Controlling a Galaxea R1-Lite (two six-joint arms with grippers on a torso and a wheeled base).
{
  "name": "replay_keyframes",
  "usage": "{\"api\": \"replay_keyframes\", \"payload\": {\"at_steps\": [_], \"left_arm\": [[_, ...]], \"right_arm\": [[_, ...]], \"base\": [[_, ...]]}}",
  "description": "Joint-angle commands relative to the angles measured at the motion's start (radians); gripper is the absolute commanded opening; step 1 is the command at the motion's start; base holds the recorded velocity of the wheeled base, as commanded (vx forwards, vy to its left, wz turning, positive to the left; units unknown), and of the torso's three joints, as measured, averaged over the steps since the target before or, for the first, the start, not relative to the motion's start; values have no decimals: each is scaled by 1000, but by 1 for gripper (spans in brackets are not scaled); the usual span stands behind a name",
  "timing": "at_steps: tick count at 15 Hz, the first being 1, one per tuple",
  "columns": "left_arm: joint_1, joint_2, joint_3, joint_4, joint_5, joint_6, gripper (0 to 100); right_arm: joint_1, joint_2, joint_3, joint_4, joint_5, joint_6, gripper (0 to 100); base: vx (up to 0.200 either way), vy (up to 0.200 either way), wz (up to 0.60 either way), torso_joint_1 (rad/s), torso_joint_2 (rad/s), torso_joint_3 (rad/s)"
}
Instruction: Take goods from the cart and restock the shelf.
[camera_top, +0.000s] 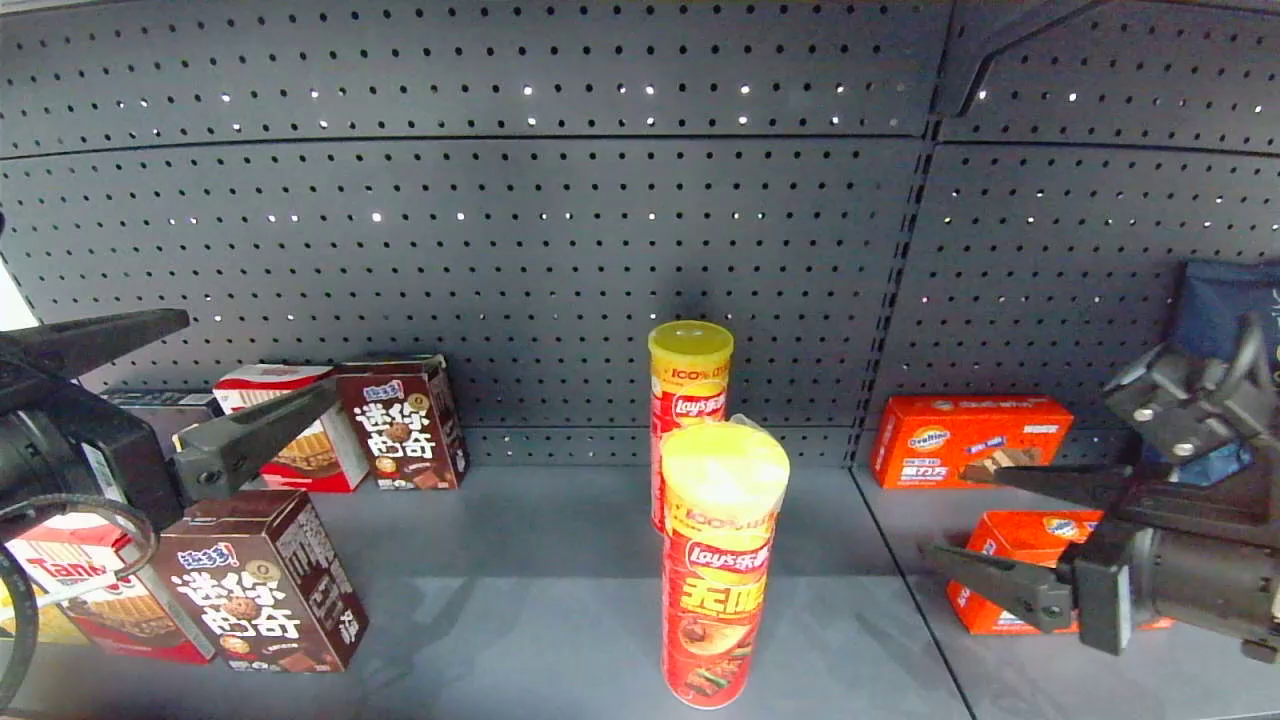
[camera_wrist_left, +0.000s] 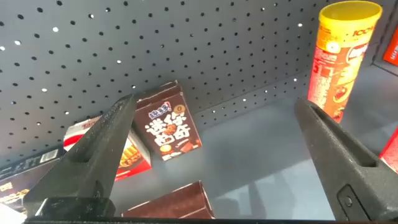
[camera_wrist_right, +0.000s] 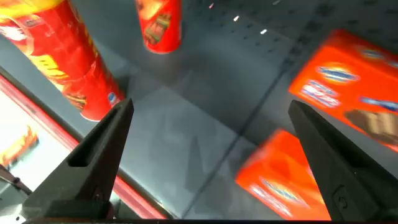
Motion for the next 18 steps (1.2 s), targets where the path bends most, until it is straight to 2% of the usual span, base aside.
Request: {"api": "replay_keyframes", "payload": {"at_steps": [1, 7, 10, 18], "left_arm": [[0, 4, -15, -1, 0, 0, 100], [-1, 13, -40, 1, -3, 0, 100], [-1, 29, -53, 1, -3, 0, 100], [0, 44, -55, 1, -7, -1, 100]], "right_arm": [[58, 126, -16, -3, -11, 1, 100], [100, 218, -60, -3, -12, 4, 100], [133, 261, -65, -3, -45, 12, 100], [149, 327, -88, -5, -48, 27, 100]], "base": [[0, 0, 0, 0, 0, 0], [0, 0, 0, 0, 0, 0], [0, 0, 0, 0, 0, 0], [0, 0, 0, 0, 0, 0]]}}
